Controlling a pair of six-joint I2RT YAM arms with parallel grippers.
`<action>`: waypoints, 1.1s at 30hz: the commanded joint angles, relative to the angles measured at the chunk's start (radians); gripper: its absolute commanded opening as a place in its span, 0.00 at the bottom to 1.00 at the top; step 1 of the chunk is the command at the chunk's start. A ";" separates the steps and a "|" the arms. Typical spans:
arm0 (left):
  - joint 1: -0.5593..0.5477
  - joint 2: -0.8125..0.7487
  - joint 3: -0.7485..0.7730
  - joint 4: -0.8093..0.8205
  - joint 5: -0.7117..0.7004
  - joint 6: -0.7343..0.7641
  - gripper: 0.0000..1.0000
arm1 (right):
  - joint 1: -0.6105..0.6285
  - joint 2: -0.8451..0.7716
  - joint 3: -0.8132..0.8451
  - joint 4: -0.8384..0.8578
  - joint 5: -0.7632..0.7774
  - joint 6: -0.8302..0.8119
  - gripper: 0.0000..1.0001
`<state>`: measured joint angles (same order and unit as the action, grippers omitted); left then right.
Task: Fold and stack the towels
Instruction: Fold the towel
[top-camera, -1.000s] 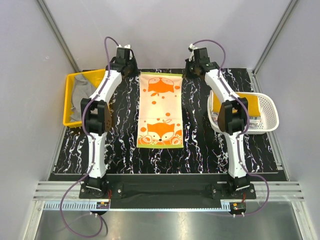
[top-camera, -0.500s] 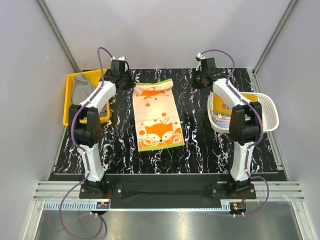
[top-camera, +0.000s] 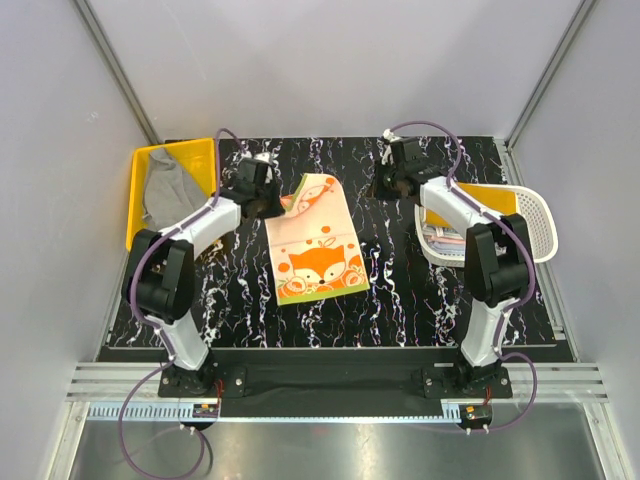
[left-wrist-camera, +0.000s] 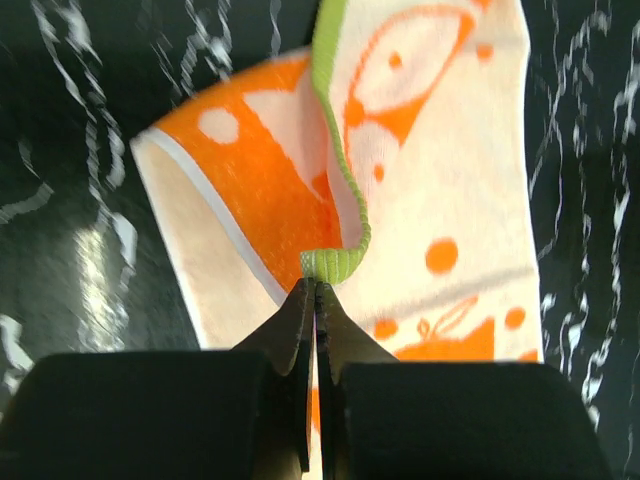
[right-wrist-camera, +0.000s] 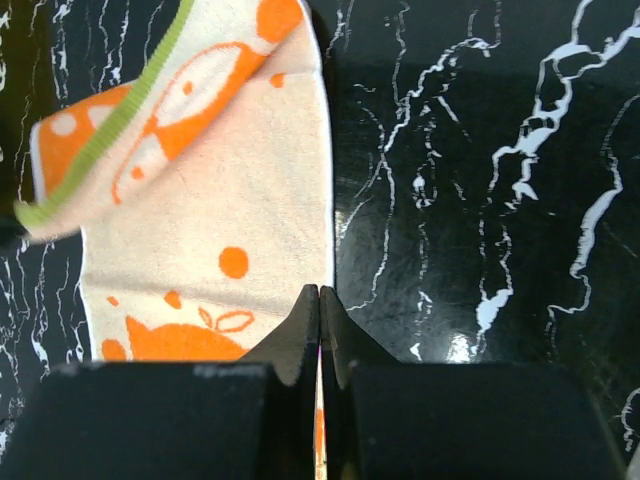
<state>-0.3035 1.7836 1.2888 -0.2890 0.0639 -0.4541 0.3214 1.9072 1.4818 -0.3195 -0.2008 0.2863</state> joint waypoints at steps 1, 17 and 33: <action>-0.060 -0.113 -0.100 0.085 -0.016 0.026 0.00 | 0.021 -0.014 0.028 0.033 0.004 0.017 0.00; -0.118 -0.147 -0.382 0.131 -0.096 -0.092 0.00 | 0.130 0.519 0.787 -0.154 0.046 -0.081 0.42; -0.120 -0.119 -0.373 0.146 -0.033 -0.089 0.00 | 0.168 0.783 1.017 -0.159 -0.124 -0.079 0.54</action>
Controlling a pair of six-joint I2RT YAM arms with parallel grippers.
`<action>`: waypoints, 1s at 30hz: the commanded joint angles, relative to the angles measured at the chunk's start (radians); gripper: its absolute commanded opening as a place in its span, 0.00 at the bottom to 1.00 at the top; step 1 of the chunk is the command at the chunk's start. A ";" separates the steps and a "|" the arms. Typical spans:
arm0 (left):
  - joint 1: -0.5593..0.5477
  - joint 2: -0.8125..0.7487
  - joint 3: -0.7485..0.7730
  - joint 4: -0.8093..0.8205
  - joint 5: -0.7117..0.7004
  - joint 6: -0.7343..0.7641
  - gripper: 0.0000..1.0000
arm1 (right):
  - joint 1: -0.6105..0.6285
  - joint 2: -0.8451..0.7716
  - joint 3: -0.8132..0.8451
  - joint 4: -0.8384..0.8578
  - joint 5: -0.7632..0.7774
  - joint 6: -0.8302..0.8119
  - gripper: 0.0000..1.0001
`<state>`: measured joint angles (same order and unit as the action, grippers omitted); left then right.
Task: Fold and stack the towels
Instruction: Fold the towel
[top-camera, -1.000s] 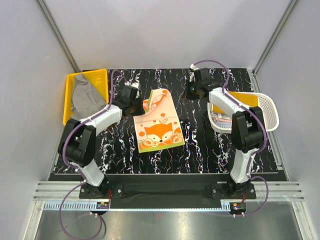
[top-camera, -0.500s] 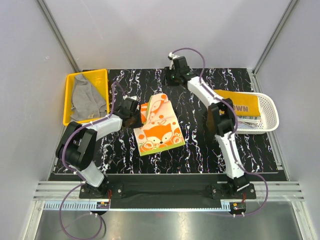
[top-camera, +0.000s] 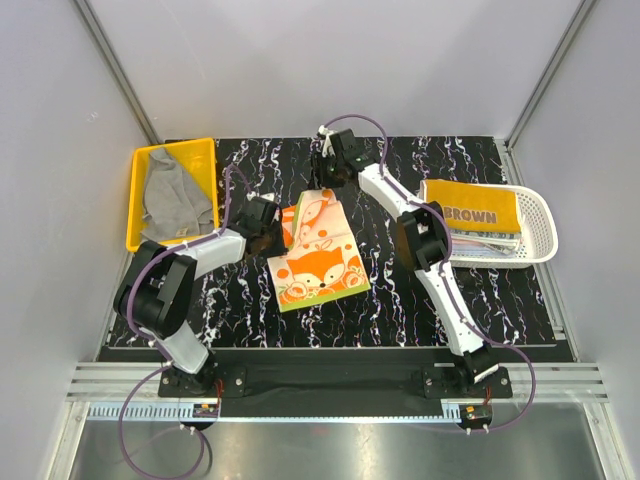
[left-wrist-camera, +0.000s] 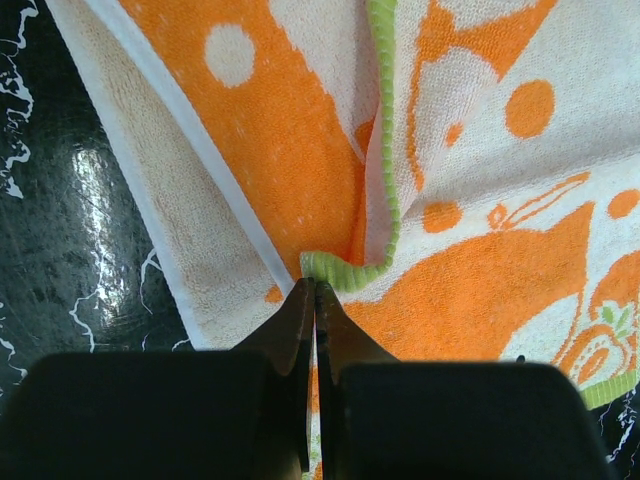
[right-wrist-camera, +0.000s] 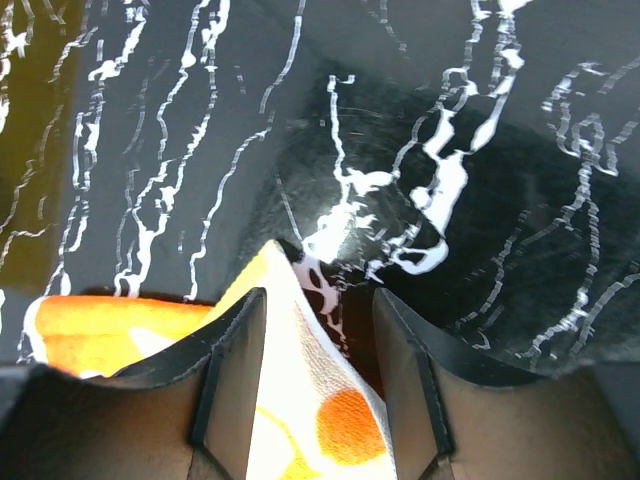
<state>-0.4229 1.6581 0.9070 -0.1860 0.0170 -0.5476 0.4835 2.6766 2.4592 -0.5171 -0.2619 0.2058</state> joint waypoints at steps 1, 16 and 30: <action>-0.001 0.005 0.007 0.043 0.012 0.005 0.00 | 0.007 0.028 0.044 0.040 -0.066 0.006 0.54; 0.000 0.012 0.021 0.034 0.014 0.020 0.00 | 0.007 0.060 0.060 0.103 -0.149 0.040 0.51; 0.021 -0.037 0.124 -0.081 -0.069 -0.021 0.00 | 0.007 -0.213 -0.238 0.343 -0.030 -0.009 0.14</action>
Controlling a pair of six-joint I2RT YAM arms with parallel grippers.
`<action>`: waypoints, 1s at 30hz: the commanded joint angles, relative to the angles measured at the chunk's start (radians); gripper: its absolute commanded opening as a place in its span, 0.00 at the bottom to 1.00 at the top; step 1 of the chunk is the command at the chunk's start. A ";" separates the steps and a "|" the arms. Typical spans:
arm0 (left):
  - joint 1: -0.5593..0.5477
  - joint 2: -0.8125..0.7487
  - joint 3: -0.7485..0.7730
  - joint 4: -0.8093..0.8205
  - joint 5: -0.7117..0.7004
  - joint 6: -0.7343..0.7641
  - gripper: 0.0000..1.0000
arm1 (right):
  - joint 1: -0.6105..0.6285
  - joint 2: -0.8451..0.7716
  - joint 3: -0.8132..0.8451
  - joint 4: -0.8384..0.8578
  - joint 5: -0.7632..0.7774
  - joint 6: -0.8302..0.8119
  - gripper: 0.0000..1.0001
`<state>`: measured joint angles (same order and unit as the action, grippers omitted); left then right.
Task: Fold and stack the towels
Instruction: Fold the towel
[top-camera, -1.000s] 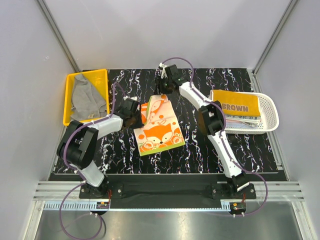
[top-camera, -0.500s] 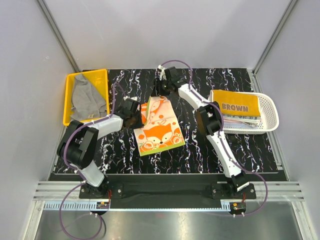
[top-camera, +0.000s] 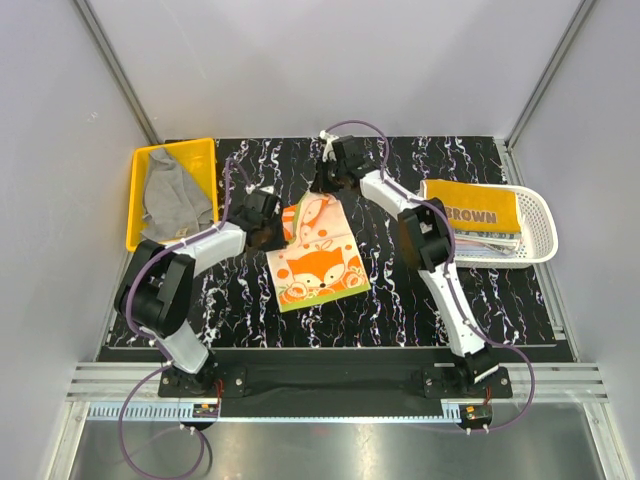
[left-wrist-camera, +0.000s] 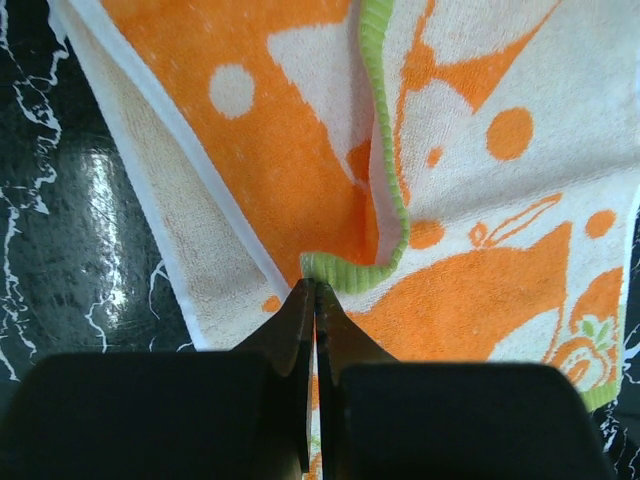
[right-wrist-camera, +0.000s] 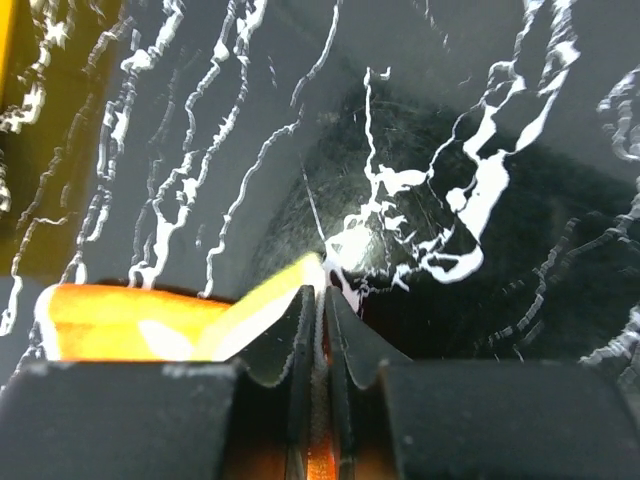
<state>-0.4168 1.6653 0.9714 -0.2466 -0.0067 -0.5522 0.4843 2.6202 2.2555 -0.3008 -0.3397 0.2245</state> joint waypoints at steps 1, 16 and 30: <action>0.019 -0.055 0.065 -0.029 -0.053 -0.021 0.00 | 0.007 -0.176 -0.080 0.146 0.062 -0.030 0.13; 0.038 -0.104 0.026 -0.057 -0.050 -0.046 0.00 | 0.007 -0.529 -0.634 0.445 0.079 -0.001 0.11; 0.038 -0.084 -0.097 0.003 -0.026 -0.051 0.00 | 0.008 -0.738 -0.973 0.401 0.111 0.029 0.37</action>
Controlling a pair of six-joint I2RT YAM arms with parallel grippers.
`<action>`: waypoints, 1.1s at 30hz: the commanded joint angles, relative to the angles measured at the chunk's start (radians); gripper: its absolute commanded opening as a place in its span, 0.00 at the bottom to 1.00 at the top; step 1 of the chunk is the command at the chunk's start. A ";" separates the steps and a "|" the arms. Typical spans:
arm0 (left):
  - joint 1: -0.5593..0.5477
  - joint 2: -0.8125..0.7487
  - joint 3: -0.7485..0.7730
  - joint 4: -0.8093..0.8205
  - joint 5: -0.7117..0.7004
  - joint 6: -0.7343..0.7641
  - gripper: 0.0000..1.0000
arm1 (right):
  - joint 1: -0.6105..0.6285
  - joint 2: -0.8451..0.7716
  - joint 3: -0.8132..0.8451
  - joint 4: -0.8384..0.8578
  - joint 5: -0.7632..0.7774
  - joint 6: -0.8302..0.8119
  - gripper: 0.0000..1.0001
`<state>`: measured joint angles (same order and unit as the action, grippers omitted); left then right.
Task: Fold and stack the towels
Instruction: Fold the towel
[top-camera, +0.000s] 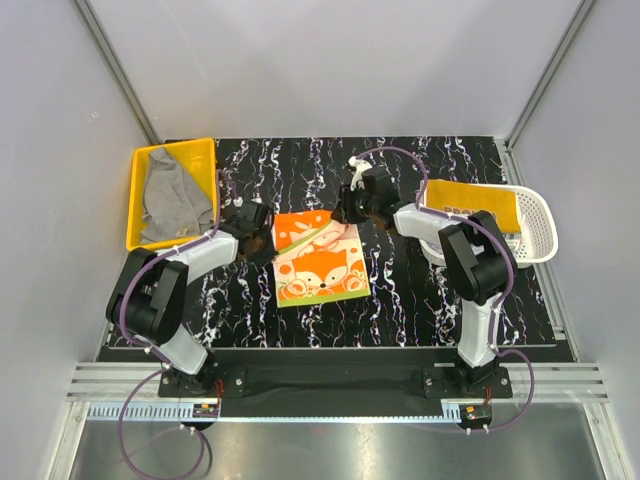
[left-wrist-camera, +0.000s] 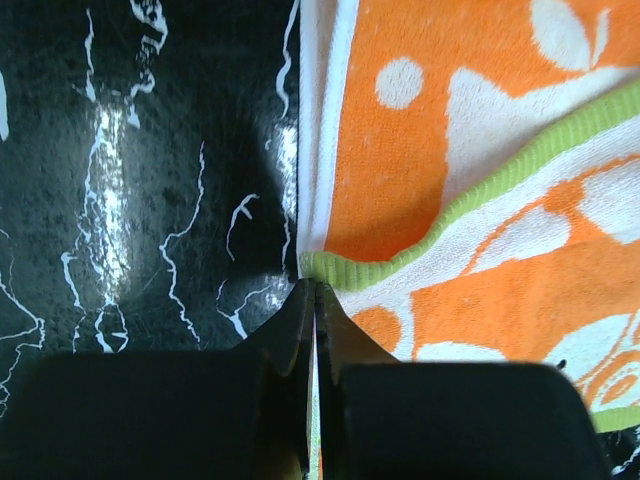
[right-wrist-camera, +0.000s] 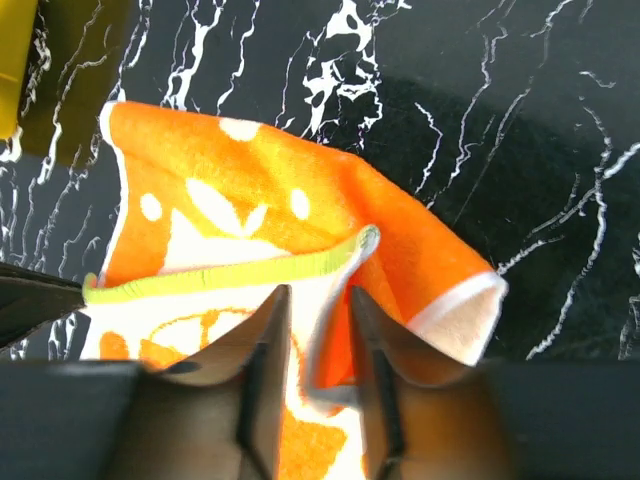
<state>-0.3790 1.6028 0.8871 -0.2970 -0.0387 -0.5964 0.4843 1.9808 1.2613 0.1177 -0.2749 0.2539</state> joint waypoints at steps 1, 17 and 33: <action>0.000 -0.020 -0.013 0.055 0.008 -0.006 0.00 | 0.008 -0.100 0.035 -0.045 0.063 0.005 0.46; 0.000 -0.009 0.007 0.056 0.019 0.000 0.00 | 0.008 0.130 0.450 -0.502 0.105 -0.068 0.40; 0.000 -0.001 0.019 0.058 0.030 0.003 0.00 | 0.010 0.204 0.509 -0.573 0.074 -0.061 0.40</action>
<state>-0.3790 1.6032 0.8749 -0.2829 -0.0257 -0.5968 0.4847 2.1841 1.7153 -0.4606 -0.1761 0.2050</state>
